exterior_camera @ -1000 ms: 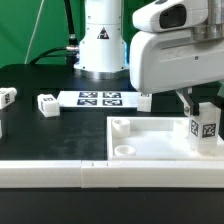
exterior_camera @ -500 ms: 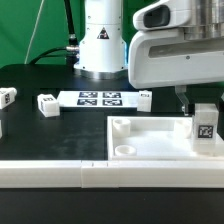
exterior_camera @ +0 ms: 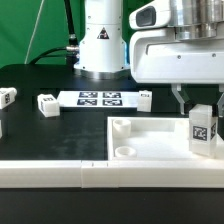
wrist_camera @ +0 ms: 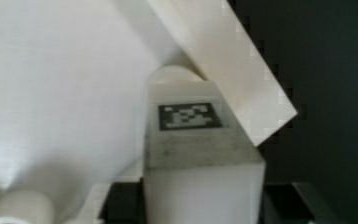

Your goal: Assemble one leg

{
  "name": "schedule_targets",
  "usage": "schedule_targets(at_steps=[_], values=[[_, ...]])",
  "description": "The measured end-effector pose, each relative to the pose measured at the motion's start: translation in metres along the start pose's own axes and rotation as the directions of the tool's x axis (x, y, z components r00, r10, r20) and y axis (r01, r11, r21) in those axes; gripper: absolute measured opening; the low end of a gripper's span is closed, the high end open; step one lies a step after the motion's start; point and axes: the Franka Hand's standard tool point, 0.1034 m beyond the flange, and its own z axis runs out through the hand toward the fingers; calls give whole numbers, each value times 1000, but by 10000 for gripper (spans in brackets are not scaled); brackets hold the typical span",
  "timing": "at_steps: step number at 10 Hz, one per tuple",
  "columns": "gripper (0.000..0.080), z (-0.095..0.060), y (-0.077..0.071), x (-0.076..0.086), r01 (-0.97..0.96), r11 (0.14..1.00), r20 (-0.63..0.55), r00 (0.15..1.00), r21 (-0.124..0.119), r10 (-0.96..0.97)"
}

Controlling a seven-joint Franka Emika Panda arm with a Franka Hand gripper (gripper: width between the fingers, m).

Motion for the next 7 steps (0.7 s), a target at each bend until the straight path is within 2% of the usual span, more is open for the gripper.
schedule_targets(at_steps=[3, 5, 7], values=[[294, 1, -1, -6, -334, 942, -5, 942, 3, 334], [294, 1, -1, -5, -435, 900, 11, 900, 1, 435], [294, 1, -1, -4, -430, 903, 18, 903, -2, 430]])
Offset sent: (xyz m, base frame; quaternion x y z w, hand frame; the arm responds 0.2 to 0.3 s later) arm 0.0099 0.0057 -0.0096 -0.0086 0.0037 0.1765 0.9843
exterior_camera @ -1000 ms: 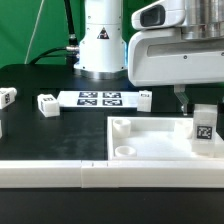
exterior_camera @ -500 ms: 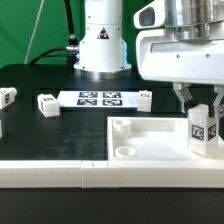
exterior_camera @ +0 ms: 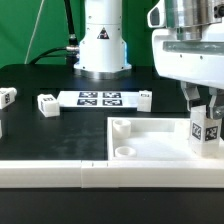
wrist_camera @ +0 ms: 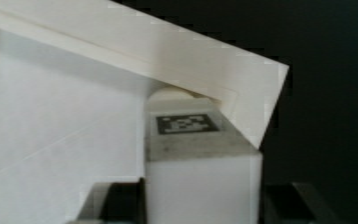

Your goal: Assemble one leg

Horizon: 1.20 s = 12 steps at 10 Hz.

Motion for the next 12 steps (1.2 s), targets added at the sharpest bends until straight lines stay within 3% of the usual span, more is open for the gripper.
schedule_targets(at_steps=[1, 2, 3, 4, 6, 8, 11, 12], values=[[368, 1, 0, 0, 31, 1000, 1, 1000, -1, -31], [544, 0, 1, 0, 73, 997, 4, 997, -6, -73], [544, -1, 2, 0, 160, 987, 14, 987, -19, -160], [629, -1, 1, -2, 277, 961, 17, 961, -17, -277], [643, 0, 2, -8, 497, 867, 31, 868, -27, -496], [649, 4, 2, -10, 735, 675, 55, 678, -60, -733], [649, 7, 1, -10, 911, 398, 80, 407, -110, -910], [649, 6, 1, -4, 944, 312, 93, 322, -104, -942]])
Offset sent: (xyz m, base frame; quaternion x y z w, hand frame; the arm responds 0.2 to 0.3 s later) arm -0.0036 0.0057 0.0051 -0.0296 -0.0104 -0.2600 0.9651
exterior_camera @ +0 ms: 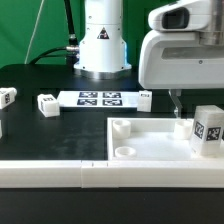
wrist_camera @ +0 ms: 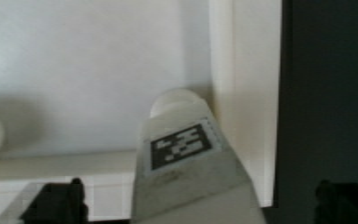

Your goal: Assemble one leg

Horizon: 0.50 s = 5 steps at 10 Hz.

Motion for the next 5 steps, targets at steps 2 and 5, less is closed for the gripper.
schedule_targets(at_steps=[2, 5], values=[[649, 0, 3, 0, 148, 989, -1, 989, 1, -148], [542, 0, 3, 0, 132, 991, -1, 991, 3, -132]])
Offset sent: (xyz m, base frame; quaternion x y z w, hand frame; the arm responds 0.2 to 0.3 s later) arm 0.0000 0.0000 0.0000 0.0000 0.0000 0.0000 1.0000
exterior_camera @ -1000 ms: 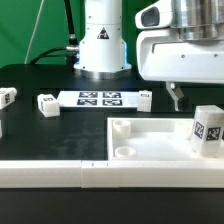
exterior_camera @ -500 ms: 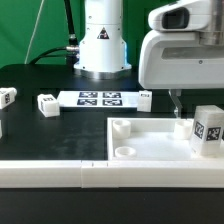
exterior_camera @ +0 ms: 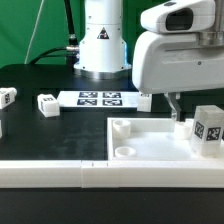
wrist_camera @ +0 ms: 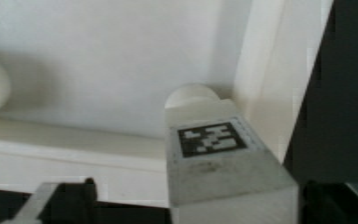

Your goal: Assemble one leg

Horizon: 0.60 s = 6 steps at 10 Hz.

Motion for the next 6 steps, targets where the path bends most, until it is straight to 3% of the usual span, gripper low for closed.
schedule_targets(at_steps=[1, 2, 3, 4, 6], values=[[406, 0, 0, 0, 0, 1000, 0, 1000, 0, 0], [406, 0, 0, 0, -21, 1000, 0, 1000, 2, 21], [290, 0, 0, 0, -19, 1000, 0, 1000, 2, 19], [290, 0, -1, 0, -24, 1000, 0, 1000, 2, 24], [290, 2, -2, -1, -337, 941, -24, 941, 31, 337]])
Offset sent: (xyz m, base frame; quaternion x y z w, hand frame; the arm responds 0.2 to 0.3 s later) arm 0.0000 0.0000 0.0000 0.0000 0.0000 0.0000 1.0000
